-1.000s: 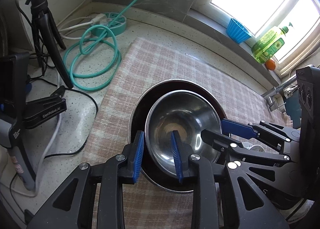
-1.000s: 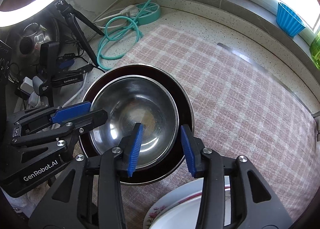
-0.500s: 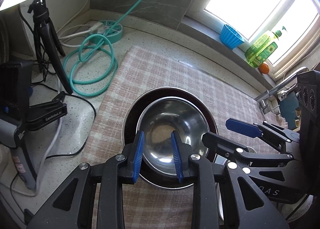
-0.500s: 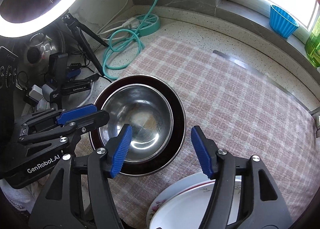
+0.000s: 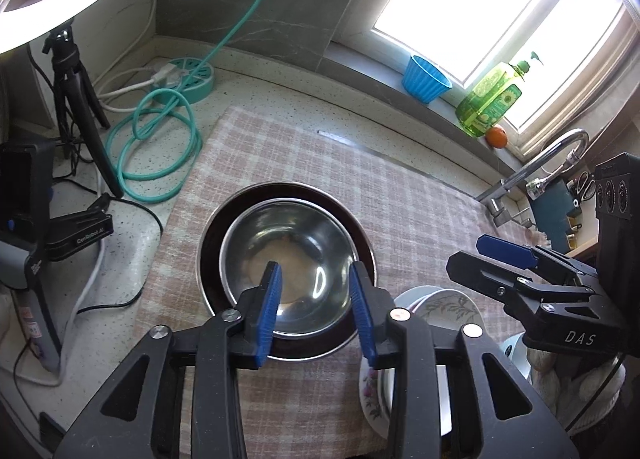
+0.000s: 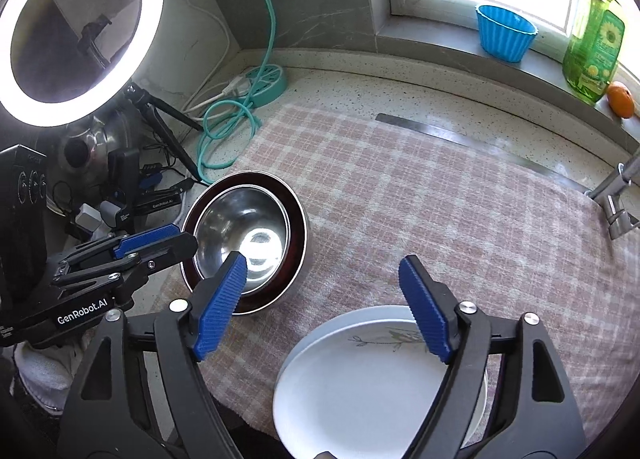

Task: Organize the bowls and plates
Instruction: 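Open both grippers and pull back from the nested bowls, then move both grippers to the light blue bowl rim and close them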

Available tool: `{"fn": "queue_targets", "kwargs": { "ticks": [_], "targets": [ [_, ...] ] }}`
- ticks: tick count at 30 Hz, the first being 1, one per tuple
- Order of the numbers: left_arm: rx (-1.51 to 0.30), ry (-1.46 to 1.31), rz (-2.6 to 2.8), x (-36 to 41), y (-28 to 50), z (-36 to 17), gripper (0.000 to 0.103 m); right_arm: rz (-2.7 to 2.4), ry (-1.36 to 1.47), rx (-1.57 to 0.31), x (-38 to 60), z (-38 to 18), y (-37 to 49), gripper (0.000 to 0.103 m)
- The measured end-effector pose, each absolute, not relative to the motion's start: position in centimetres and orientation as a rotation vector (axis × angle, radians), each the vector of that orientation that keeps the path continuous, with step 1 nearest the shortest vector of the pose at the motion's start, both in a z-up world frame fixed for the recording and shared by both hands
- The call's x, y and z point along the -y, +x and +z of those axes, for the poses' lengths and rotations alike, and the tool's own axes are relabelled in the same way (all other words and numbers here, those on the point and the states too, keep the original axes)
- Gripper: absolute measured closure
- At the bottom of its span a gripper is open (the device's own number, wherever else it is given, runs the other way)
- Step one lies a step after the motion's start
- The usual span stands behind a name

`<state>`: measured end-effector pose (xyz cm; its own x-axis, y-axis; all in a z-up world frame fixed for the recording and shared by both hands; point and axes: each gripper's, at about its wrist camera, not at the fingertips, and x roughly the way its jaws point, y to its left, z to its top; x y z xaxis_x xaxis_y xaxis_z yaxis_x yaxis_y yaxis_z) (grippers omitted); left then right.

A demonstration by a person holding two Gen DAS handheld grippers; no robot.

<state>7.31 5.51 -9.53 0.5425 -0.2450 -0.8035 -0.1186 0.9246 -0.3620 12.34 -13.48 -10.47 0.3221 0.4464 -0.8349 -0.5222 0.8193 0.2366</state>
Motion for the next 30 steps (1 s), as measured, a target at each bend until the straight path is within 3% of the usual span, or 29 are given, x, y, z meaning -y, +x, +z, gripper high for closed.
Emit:
{"fn": "queue_targets", "kwargs": {
  "ticks": [3, 6, 18, 30],
  "targets": [
    [-0.990, -0.399, -0.096, -4.4, 7.1, -8.9, 0.047, 0.625, -0.062, -1.059, 15.6, -9.7, 11.9, 0.014],
    [-0.991, -0.390, -0.123, -3.2, 7.0, -8.4, 0.042, 0.605, -0.051, -1.049, 18.0, -9.1, 11.4, 0.013],
    [-1.002, -0.322, -0.260, 4.0, 6.6, -7.5, 0.042, 0.456, 0.084, -1.005, 29.5, -7.7, 9.1, 0.013],
    [-1.033, -0.263, -0.410, 12.3, 6.1, -8.0, 0.042, 0.280, 0.199, -1.034, 40.6, -10.6, 6.4, 0.013]
  ]
}}
